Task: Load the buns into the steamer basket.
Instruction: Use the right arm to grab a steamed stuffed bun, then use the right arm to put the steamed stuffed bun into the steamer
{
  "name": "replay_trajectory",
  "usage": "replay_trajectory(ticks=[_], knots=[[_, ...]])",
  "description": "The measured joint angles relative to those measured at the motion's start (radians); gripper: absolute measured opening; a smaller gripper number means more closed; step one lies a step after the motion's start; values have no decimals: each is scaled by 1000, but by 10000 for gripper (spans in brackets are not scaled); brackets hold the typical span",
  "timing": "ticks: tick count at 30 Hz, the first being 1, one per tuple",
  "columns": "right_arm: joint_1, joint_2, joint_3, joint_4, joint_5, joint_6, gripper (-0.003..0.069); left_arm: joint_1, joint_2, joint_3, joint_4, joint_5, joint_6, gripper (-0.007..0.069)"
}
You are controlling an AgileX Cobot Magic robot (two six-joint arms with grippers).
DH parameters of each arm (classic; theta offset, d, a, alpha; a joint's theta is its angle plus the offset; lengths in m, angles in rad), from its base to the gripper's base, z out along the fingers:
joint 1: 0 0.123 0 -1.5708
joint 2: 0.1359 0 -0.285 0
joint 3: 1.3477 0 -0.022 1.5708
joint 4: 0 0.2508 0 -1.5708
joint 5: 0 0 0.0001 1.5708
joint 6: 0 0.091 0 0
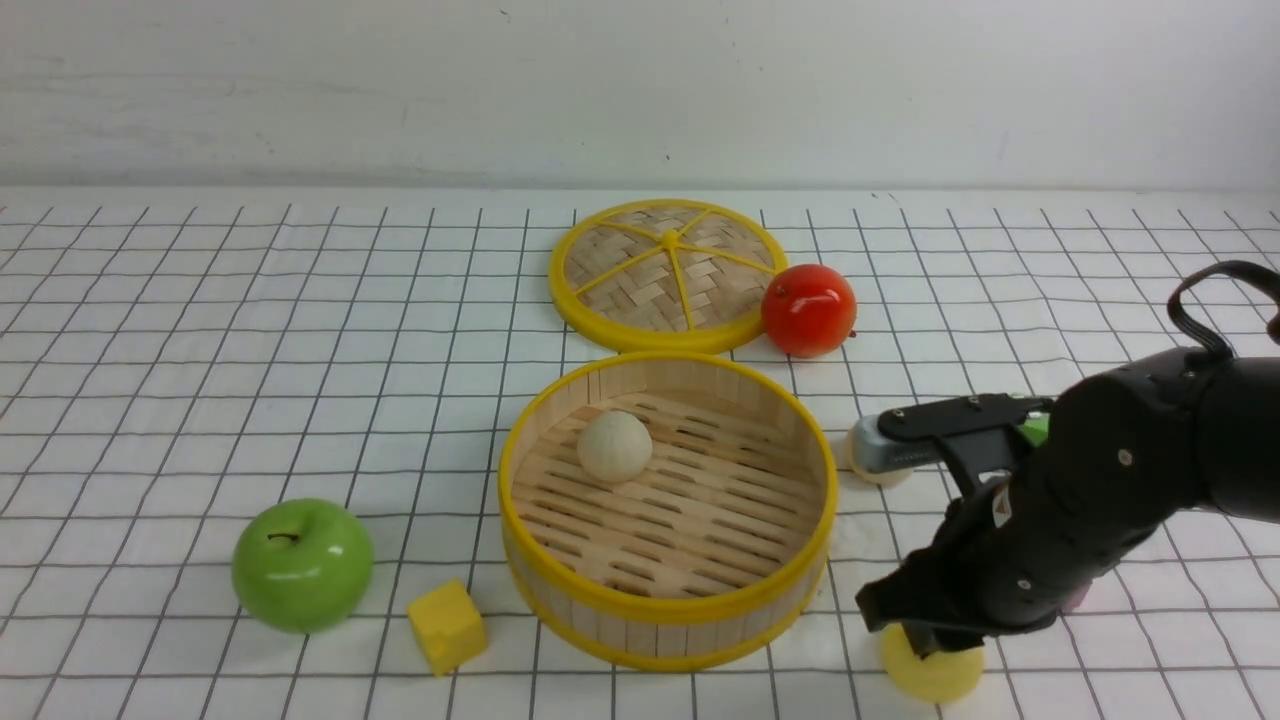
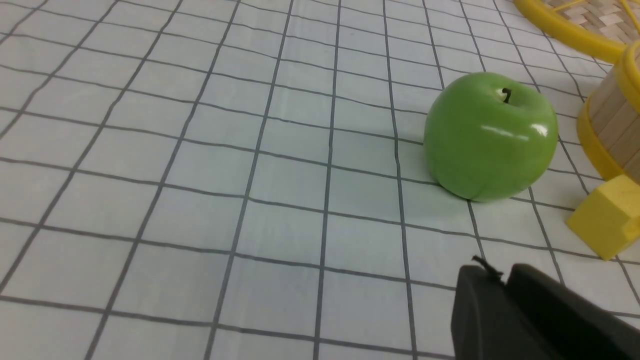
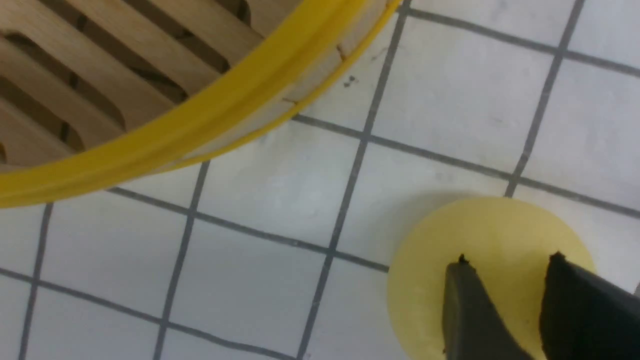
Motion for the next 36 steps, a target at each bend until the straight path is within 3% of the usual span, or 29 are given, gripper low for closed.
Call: replay_trajectory(ticks=[3, 4, 7, 13, 18, 29, 34, 36], knots=[[0, 0, -1, 0, 4, 0, 126, 0, 0, 0, 0, 0, 0, 70], [0, 0, -1, 0, 5, 0, 48, 0, 0, 0, 0, 0, 0, 71], [0, -1, -17, -2, 36, 0, -1, 0, 0, 0, 0, 0, 0, 74], [0, -55, -113, -2, 150, -24, -3, 0, 0, 0, 0, 1, 0, 78], [0, -115, -244, 81, 190, -80, -7, 0, 0, 0, 0, 1, 0, 84], [0, 36, -311, 599, 53, -527, -2, 0, 0, 0, 0, 3, 0, 97], [0, 172, -311, 677, 19, -628, 42, 0, 0, 0, 0, 3, 0, 103], [0, 207, -311, 682, 9, -639, 97, 0, 0, 0, 0, 3, 0, 107]])
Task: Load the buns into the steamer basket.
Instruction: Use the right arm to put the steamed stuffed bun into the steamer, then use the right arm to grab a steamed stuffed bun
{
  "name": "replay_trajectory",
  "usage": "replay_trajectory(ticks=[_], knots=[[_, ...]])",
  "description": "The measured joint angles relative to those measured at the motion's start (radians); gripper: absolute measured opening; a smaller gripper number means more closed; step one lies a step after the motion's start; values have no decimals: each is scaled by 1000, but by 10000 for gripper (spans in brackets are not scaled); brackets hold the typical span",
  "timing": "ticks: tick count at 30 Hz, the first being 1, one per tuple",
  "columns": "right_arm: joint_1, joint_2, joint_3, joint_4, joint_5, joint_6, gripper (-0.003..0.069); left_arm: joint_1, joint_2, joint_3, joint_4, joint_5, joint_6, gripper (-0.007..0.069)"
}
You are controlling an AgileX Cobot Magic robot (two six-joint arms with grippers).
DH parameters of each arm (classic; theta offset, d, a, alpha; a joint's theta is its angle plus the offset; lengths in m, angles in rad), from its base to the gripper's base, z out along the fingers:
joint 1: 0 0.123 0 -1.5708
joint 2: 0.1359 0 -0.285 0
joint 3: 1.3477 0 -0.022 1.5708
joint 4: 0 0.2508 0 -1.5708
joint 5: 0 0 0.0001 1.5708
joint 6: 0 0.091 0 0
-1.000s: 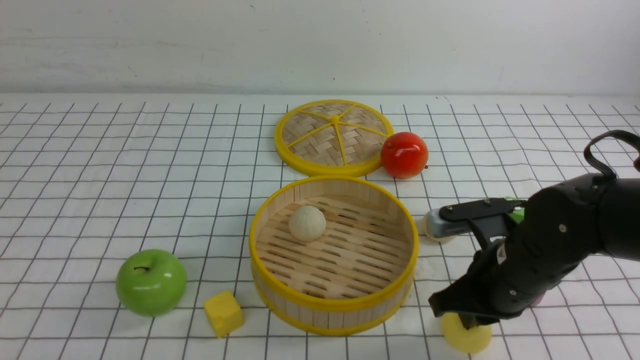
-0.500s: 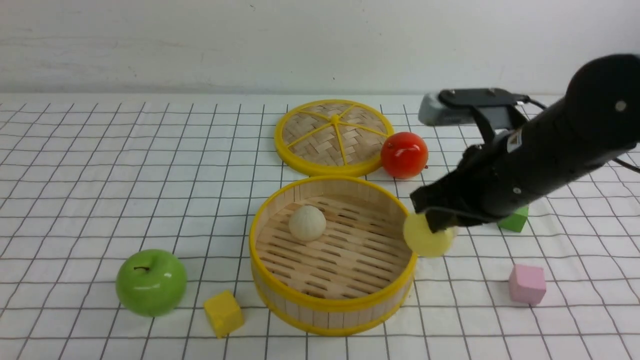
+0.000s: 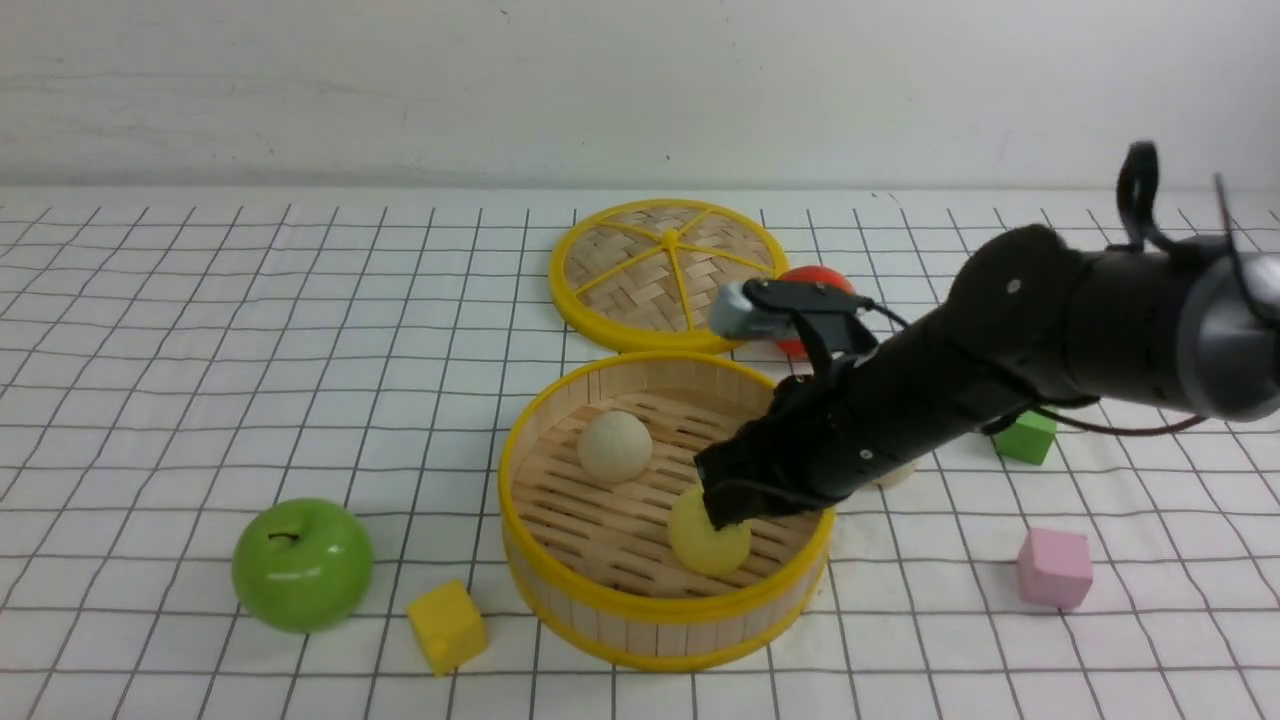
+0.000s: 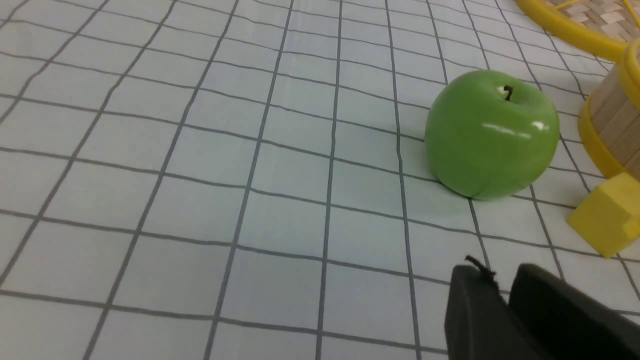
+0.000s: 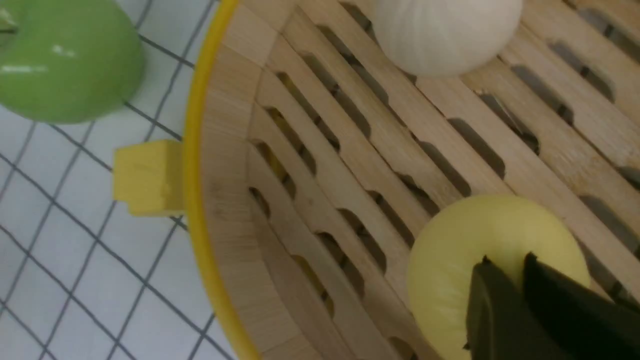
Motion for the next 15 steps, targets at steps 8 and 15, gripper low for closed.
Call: replay_trajectory(ticks=[8, 15], knots=[[0, -49, -18, 4, -8, -11, 402, 0, 0, 0, 0, 0, 0, 113], [-52, -198, -76, -124, -13, -43, 499, 0, 0, 0, 0, 0, 0, 122]])
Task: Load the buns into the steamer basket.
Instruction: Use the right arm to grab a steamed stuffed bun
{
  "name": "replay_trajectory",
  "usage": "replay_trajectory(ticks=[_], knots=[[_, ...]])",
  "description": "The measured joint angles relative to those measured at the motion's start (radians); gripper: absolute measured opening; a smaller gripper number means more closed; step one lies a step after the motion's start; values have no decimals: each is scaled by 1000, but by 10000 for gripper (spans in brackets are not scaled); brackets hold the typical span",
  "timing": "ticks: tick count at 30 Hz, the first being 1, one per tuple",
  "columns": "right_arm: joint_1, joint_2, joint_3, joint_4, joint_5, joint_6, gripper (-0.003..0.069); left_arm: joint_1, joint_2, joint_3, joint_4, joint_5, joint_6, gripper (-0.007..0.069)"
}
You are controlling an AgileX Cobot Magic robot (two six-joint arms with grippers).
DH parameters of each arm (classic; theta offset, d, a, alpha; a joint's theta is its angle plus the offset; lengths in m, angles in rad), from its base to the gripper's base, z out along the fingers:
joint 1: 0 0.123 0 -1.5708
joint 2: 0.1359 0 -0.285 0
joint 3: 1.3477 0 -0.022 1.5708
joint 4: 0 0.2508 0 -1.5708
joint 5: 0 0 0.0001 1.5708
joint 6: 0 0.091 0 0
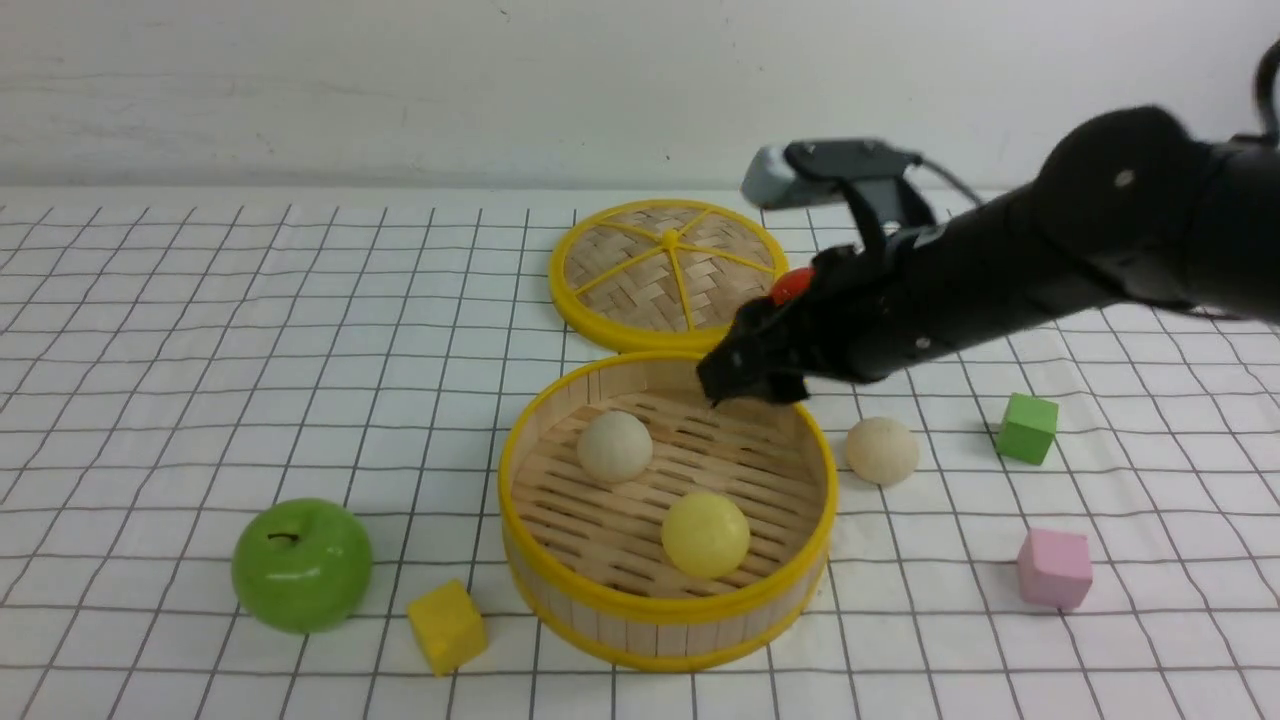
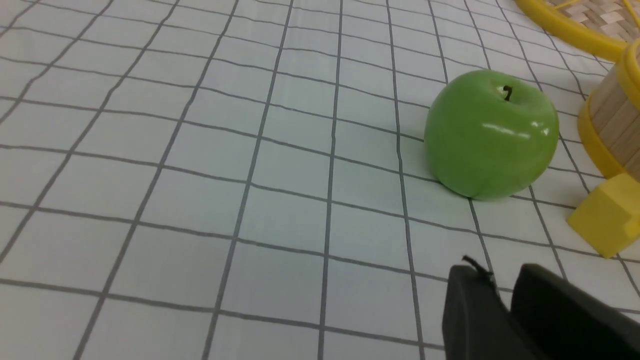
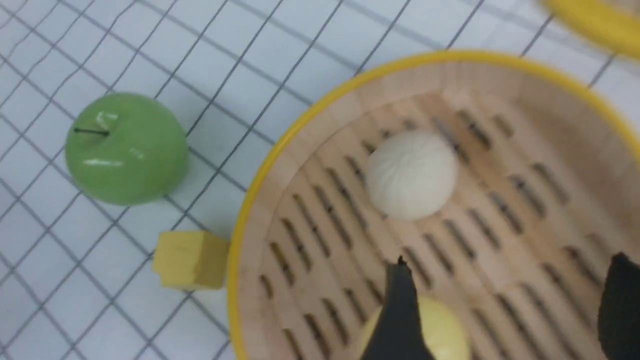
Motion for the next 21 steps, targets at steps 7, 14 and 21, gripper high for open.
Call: replay_trajectory(ticks=[7, 14, 21], knots=[[-139, 28, -2, -145, -7, 72, 485, 0, 0, 0, 0, 0, 0, 127], [-207, 173, -2, -148, -86, 146, 386, 0, 0, 0, 0, 0, 0, 127], [-198, 298, -2, -138, -159, 146, 299, 0, 0, 0, 0, 0, 0, 127]])
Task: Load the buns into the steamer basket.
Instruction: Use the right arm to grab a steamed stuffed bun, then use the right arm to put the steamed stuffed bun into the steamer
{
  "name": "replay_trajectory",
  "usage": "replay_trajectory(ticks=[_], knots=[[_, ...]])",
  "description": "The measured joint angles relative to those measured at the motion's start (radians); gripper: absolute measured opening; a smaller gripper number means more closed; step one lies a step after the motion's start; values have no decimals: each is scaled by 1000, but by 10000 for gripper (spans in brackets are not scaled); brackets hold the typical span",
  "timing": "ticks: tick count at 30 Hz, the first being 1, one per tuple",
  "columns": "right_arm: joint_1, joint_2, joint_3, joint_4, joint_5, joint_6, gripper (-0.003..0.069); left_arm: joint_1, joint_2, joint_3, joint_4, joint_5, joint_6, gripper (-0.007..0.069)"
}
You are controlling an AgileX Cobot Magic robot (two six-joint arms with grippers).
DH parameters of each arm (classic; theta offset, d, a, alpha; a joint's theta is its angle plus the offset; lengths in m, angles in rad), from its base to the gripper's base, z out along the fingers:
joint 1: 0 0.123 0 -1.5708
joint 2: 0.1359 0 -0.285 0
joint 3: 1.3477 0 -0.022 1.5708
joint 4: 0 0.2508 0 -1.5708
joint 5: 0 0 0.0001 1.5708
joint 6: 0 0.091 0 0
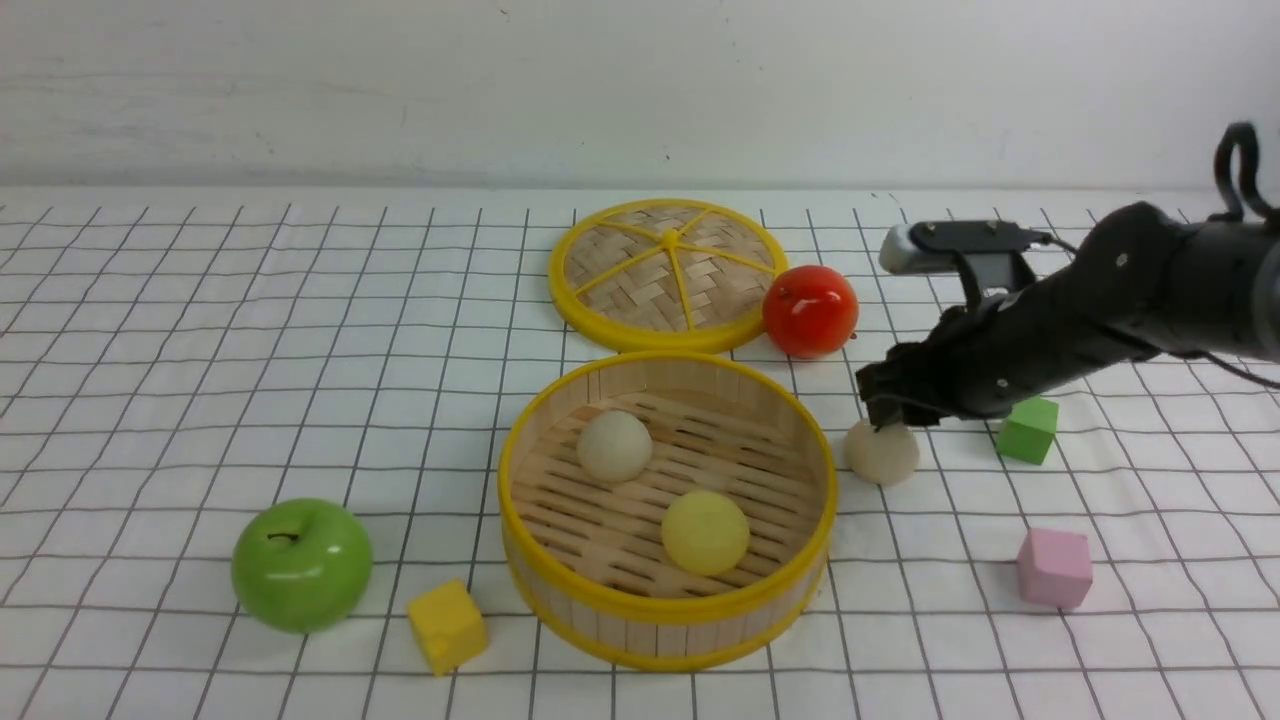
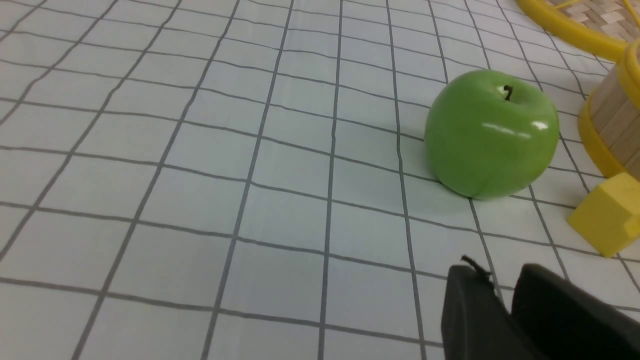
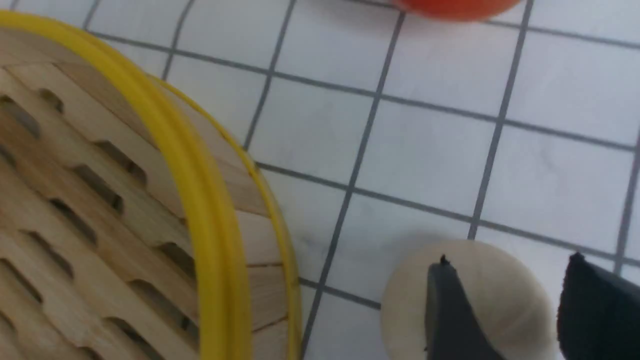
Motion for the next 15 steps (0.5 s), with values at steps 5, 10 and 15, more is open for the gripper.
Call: replay_trajectory(ticks=[5, 10, 15], knots=[[0, 31, -2, -3, -12, 0, 215, 0, 0, 0, 0, 0, 0, 127], [0, 6, -4, -5, -5, 0, 27, 0, 0, 0, 0, 0, 0, 129], [0, -71, -4, 0, 43, 3, 10, 0, 0, 0, 0, 0, 0, 131]])
